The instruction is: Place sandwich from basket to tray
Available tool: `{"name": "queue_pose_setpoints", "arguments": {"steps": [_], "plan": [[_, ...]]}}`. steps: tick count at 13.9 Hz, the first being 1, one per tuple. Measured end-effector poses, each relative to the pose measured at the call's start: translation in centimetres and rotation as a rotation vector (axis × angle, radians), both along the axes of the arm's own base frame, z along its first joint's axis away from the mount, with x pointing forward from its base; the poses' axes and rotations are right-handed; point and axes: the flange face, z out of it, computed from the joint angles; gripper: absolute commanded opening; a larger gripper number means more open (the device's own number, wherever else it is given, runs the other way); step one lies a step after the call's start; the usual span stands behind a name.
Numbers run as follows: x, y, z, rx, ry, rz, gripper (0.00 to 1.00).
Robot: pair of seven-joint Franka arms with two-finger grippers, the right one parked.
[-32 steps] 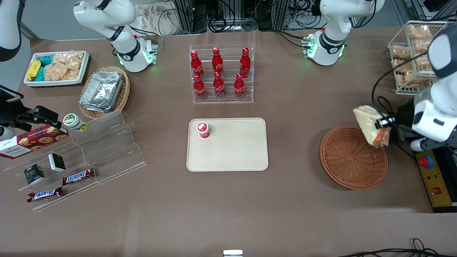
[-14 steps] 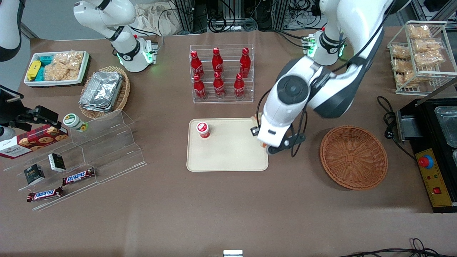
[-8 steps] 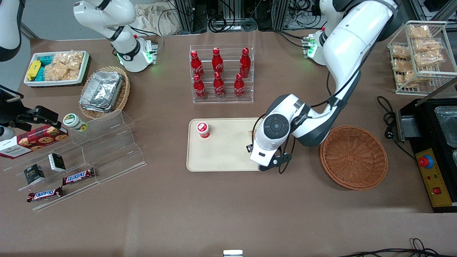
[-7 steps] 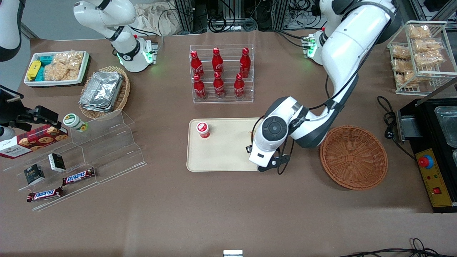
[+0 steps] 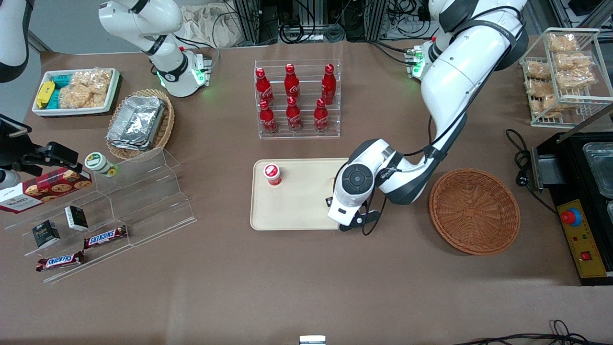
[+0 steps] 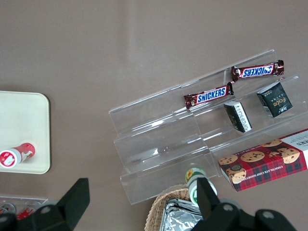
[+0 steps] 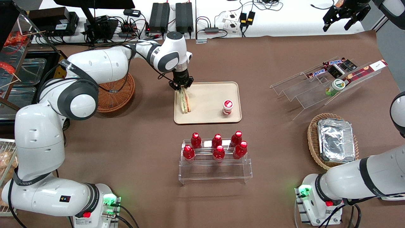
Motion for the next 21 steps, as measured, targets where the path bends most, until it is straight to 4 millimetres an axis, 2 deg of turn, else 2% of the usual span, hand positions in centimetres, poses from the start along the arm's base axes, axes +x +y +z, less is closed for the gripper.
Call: {"name": "queue_pose_setpoints", "arguments": {"steps": [2, 4, 6, 8, 11, 13, 15, 17, 19, 21], "plan": [[0.5, 0.0, 0.8, -0.004, -0.017, 0.036, 1.00], [1.6, 0.1, 3.5, -0.015, -0.064, 0.098, 1.00], [2.4, 0.9, 8.9, -0.017, -0.130, 0.168, 1.00], [2.7, 3.2, 15.4, 0.024, -0.179, 0.241, 1.00], [3.6, 9.7, 24.3, 0.070, -0.256, 0.350, 1.00], [4.3, 14.1, 27.9, 0.075, -0.292, 0.407, 1.00], [4.7, 17.3, 30.0, 0.066, -0.297, 0.400, 1.00], [4.8, 20.4, 31.3, 0.060, -0.268, 0.349, 1.00], [5.3, 25.0, 32.5, 0.040, -0.241, 0.288, 1.00], [5.3, 30.5, 33.9, 0.022, -0.211, 0.200, 1.00]]}}
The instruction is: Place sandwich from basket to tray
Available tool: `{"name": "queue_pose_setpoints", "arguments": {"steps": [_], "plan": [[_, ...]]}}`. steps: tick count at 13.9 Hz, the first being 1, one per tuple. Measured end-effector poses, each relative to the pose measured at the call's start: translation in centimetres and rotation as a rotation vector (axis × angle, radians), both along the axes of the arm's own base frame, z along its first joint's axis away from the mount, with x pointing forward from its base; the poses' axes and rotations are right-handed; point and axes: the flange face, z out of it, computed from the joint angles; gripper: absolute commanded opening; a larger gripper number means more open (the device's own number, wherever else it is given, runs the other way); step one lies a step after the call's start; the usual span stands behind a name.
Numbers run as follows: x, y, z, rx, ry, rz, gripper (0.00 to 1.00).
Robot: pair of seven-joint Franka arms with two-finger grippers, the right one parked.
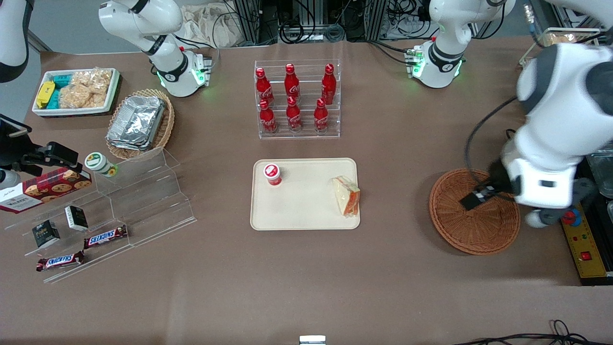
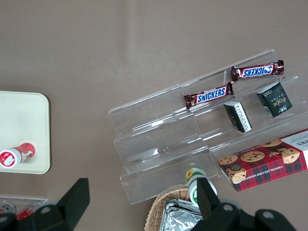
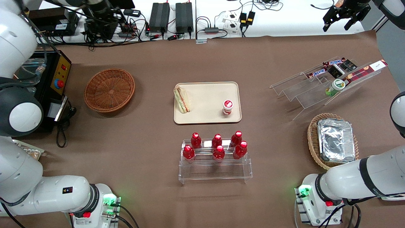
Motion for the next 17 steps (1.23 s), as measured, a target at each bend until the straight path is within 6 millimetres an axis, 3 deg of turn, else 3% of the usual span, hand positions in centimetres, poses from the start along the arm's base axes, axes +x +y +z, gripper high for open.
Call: {"name": "queue_pose_setpoints", "arguments": {"steps": [3, 6, 9, 14, 17], "plan": [[-1.4, 5.7, 2.1, 0.014, 0.031, -0.141, 1.00], [-3.7, 8.4, 3.3, 0.028, 0.060, -0.318, 1.00], [-7.3, 11.6, 4.0, 0.024, 0.068, -0.403, 1.00], [-12.2, 13.4, 2.7, 0.016, 0.015, -0.401, 1.00], [-13.2, 13.4, 2.3, 0.014, 0.011, -0.400, 1.00]]}}
